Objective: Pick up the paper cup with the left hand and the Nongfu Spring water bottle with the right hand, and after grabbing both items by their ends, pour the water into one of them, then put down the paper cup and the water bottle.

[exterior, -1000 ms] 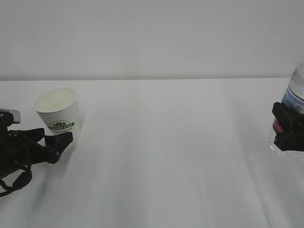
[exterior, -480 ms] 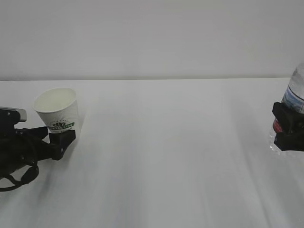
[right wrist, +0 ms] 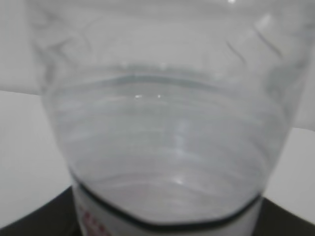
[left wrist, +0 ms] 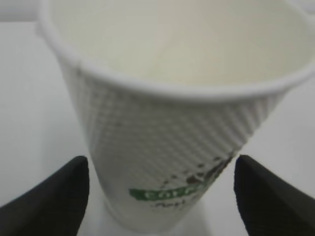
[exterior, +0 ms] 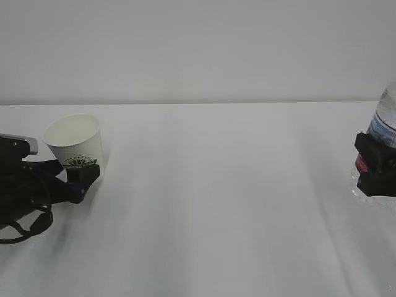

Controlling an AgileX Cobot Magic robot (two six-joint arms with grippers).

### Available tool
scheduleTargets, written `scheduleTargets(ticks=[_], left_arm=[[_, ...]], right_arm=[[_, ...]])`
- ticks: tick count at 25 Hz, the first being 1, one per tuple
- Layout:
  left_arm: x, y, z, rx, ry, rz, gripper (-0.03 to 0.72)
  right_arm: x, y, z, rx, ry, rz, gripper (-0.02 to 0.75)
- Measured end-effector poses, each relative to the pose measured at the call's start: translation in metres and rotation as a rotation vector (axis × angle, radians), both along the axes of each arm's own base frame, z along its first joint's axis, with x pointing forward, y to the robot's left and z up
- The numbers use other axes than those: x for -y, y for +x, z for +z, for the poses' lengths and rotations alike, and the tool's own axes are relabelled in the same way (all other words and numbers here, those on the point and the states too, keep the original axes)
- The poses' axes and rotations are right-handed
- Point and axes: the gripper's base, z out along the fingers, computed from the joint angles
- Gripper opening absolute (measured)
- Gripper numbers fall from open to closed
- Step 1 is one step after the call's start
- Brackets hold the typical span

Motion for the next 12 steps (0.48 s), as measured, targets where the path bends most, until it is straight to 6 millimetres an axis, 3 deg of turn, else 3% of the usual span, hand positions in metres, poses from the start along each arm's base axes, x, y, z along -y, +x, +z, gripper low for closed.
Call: scheduleTargets(ticks=[12], left_arm=[[0.002, 0.018, 0.006, 0.069, 0.021, -0.013, 0.691]], right_arm=[[0.0, 0.0, 0.0, 0.0, 0.0, 0.0, 0.389]])
